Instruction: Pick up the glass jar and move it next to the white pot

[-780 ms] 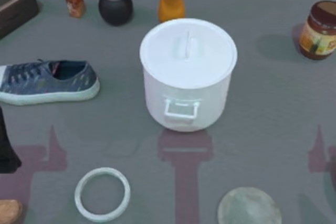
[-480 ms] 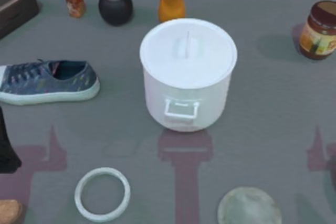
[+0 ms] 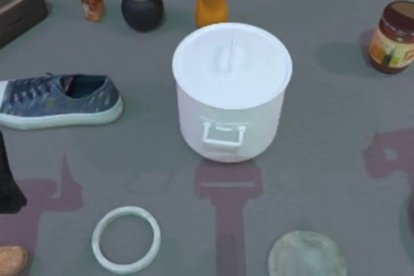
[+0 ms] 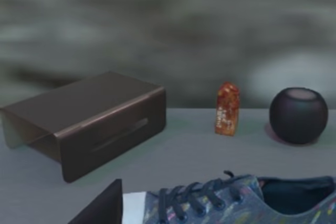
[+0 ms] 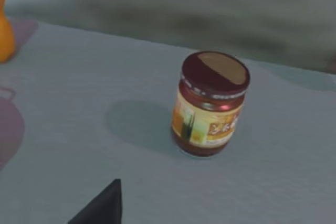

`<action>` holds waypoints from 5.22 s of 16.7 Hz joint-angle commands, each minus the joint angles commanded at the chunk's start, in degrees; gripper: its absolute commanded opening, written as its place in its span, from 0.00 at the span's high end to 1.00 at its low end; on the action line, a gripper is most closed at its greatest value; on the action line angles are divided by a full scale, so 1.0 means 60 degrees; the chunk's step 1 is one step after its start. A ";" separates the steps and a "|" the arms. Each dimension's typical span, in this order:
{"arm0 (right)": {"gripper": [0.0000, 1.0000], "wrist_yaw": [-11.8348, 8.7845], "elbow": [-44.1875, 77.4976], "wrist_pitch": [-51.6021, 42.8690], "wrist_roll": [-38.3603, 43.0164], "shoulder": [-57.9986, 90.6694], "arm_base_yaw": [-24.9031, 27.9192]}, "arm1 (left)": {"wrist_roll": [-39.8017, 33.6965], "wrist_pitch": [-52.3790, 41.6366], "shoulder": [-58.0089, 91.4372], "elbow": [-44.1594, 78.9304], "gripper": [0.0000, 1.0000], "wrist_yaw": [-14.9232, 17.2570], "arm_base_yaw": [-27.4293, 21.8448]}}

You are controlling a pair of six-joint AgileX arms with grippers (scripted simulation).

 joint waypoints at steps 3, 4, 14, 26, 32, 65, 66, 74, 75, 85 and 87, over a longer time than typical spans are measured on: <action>0.00 -0.0226 0.2800 -0.1530 -0.0809 0.2617 -0.0076 | 0.0000 0.0000 0.0000 0.0000 0.00 0.0000 0.0000; 0.00 -0.0304 0.3807 -0.2073 -0.1113 0.3557 -0.0107 | 0.0000 0.0000 0.0000 0.0000 0.00 0.0000 0.0000; 0.00 -0.0990 1.4360 -0.7655 -0.4357 1.3407 -0.0514 | 0.0000 0.0000 0.0000 0.0000 0.00 0.0000 0.0000; 0.00 -0.1452 2.2206 -1.1520 -0.6840 2.0756 -0.0794 | 0.0000 0.0000 0.0000 0.0000 0.00 0.0000 0.0000; 0.00 -0.1449 2.2374 -1.1576 -0.6881 2.0876 -0.0749 | 0.0000 0.0000 0.0000 0.0000 0.00 0.0000 0.0000; 1.00 -0.1417 2.0431 -0.9728 -0.6690 2.0852 -0.0587 | 0.0000 0.0000 0.0000 0.0000 0.00 0.0000 0.0000; 1.00 -0.1417 2.0431 -0.9728 -0.6690 2.0852 -0.0587 | 0.0000 0.0000 0.0000 0.0000 0.00 0.0000 0.0000; 1.00 -0.1437 1.9419 -0.9643 -0.6686 2.0000 -0.0606 | 0.0000 0.0000 0.0000 0.0000 0.00 0.0000 0.0000; 1.00 -0.1444 1.8997 -0.9591 -0.6697 1.9625 -0.0596 | 0.0000 0.0000 0.0000 0.0000 0.00 0.0000 0.0000; 1.00 -0.1506 1.4264 -0.9055 -0.6777 1.5416 -0.0585 | 0.0000 0.0000 0.0000 0.0000 0.00 0.0000 0.0000; 1.00 -0.1510 1.3913 -0.9012 -0.6783 1.5081 -0.0591 | 0.0000 0.0000 0.0000 0.0000 0.00 0.0000 0.0000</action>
